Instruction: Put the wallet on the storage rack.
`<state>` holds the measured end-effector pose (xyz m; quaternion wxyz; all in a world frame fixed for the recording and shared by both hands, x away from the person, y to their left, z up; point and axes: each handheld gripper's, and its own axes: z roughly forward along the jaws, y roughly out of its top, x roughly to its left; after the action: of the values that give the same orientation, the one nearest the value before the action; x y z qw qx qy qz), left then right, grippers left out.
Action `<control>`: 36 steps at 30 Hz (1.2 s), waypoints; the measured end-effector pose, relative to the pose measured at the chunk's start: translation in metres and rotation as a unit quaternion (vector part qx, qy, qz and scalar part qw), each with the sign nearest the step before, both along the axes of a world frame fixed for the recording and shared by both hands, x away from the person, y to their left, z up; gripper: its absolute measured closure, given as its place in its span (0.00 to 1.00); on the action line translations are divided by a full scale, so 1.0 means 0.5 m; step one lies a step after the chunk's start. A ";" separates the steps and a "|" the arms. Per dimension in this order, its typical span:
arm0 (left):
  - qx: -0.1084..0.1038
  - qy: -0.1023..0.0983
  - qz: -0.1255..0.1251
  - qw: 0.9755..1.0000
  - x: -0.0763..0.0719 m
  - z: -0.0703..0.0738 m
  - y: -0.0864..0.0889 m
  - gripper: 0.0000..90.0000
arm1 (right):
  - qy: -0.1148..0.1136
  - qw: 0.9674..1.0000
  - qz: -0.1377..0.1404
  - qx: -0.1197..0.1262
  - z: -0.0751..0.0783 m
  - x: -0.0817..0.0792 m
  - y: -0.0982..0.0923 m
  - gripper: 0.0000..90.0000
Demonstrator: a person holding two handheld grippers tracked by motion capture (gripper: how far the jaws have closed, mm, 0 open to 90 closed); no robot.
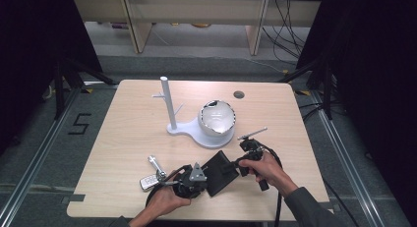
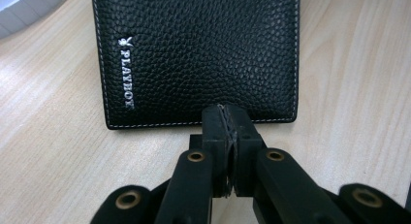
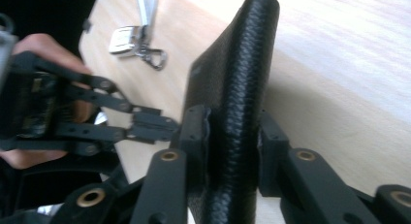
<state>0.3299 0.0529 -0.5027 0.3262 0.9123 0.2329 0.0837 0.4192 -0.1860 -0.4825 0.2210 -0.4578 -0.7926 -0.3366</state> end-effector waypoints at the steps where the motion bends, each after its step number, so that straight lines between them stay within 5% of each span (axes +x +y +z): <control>1: 0.002 -0.001 -0.003 1.000 0.001 0.001 0.001 0.97 | 0.006 1.000 0.003 0.004 0.005 -0.002 0.002 0.82; 3: 0.001 0.000 -0.001 1.000 0.001 0.000 0.001 0.97 | 0.016 1.000 0.008 0.010 0.013 -0.006 0.008 0.82; 9: -0.002 0.000 -0.001 1.000 0.000 0.000 0.002 0.97 | 0.001 0.999 0.031 -0.010 0.028 -0.009 0.017 0.84; 11: 0.012 -0.003 -0.015 1.000 0.002 0.003 0.005 0.97 | -0.013 0.999 0.044 -0.008 0.028 -0.010 0.017 0.85; 13: -0.004 0.000 -0.002 1.000 0.000 -0.001 0.002 0.97 | -0.001 0.999 0.049 -0.009 0.034 -0.013 0.019 0.85; 16: 0.002 0.005 -0.010 1.000 0.005 0.002 0.009 0.95 | -0.019 0.998 0.053 -0.011 0.036 -0.013 0.021 0.85; 20: -0.027 0.007 0.005 1.000 0.003 0.013 0.016 0.90 | -0.034 0.998 0.048 -0.013 0.043 -0.014 0.026 0.86; 26: -0.053 0.017 0.024 0.998 -0.009 0.042 0.050 0.67 | -0.057 0.996 0.064 -0.010 0.069 -0.010 0.030 0.86; 28: -0.058 0.018 0.031 0.998 -0.014 0.049 0.063 0.52 | -0.066 0.996 0.061 -0.013 0.073 -0.008 0.029 0.86; 33: -0.060 0.017 0.049 0.997 -0.033 0.062 0.110 0.44 | -0.070 0.996 0.059 0.000 0.115 -0.011 0.020 0.86; 36: -0.057 0.015 0.056 0.997 -0.041 0.063 0.139 0.41 | -0.091 0.994 0.055 0.003 0.135 -0.007 0.010 0.86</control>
<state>0.3092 0.1223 -0.4711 0.3691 0.8787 0.2933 0.0748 0.4159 -0.1810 -0.4148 0.1669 -0.3806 -0.8324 -0.3665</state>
